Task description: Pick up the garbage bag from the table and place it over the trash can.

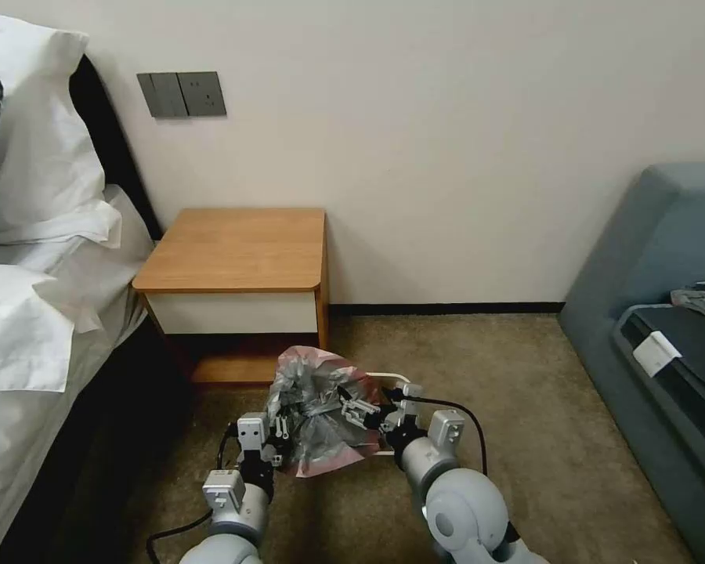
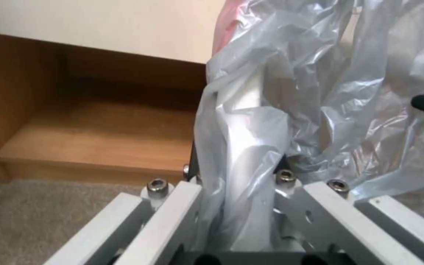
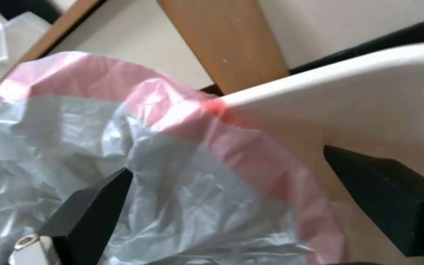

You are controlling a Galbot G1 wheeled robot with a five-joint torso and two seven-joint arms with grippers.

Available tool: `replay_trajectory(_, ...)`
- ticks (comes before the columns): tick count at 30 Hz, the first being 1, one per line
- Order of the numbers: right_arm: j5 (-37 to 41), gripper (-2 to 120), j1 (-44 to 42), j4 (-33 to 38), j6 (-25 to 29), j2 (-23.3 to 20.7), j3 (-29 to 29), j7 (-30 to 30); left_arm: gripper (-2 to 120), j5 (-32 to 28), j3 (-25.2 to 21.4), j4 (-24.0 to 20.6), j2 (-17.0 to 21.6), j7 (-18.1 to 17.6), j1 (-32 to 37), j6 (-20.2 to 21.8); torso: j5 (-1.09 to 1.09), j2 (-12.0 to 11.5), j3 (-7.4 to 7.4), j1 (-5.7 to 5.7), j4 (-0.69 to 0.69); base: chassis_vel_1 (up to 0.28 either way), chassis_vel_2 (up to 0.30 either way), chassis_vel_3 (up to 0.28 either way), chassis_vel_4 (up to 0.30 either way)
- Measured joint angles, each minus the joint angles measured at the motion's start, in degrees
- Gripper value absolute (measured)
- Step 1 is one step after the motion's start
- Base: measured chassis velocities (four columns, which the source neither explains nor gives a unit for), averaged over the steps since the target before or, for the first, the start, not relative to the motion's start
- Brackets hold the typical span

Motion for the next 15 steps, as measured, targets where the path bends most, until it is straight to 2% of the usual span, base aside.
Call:
replay_trajectory(4,0.2,100,0.0,-0.1,0.5,-0.2,-0.2,-1.0,4,-0.5,0.0,0.0,-0.2,0.0,0.0,0.0,0.0,0.0,0.0,0.0,0.0,0.0,0.0,0.0,0.0)
replay_trajectory(6,0.2,92,-0.3,0.1,0.6,-0.3,-0.4,-1.5,4,-0.9,0.0,0.0,-0.4,0.0,0.0,0.0,0.0,0.0,0.0,0.0,0.0,0.0,0.0,0.0,0.0)
replay_trajectory(7,0.2,92,-0.3,0.1,0.6,-0.3,-0.4,-1.5,4,-0.9,0.0,0.0,-0.4,0.0,0.0,0.0,0.0,0.0,0.0,0.0,0.0,0.0,0.0,0.0,0.0)
replay_trajectory(10,0.1,75,-0.8,0.7,0.9,-0.4,-0.5,-2.4,4,-2.0,-0.2,-0.1,-0.4,-0.5,0.0,0.4,0.0,0.0,0.0,0.0,0.0,0.0,0.0,0.0,0.0)
replay_trajectory(12,0.0,71,-1.0,0.8,0.9,-0.4,-0.5,-2.6,4,-2.5,-0.3,-0.2,-0.5,-0.8,0.0,0.7,0.0,0.0,0.0,0.0,0.0,0.0,0.0,0.0,0.0)
replay_trajectory(14,-0.4,60,-1.4,0.9,1.3,-0.4,-0.6,-3.0,4,-4.7,-0.4,-0.5,-0.6,-1.7,0.0,1.6,0.0,0.0,0.0,0.0,0.0,0.0,0.0,0.0,0.0)
replay_trajectory(15,-0.4,60,-1.4,0.9,1.3,-0.4,-0.6,-3.0,4,-4.7,-0.4,-0.5,-0.6,-1.7,0.0,1.6,0.0,0.0,0.0,0.0,0.0,0.0,0.0,0.0,0.0)
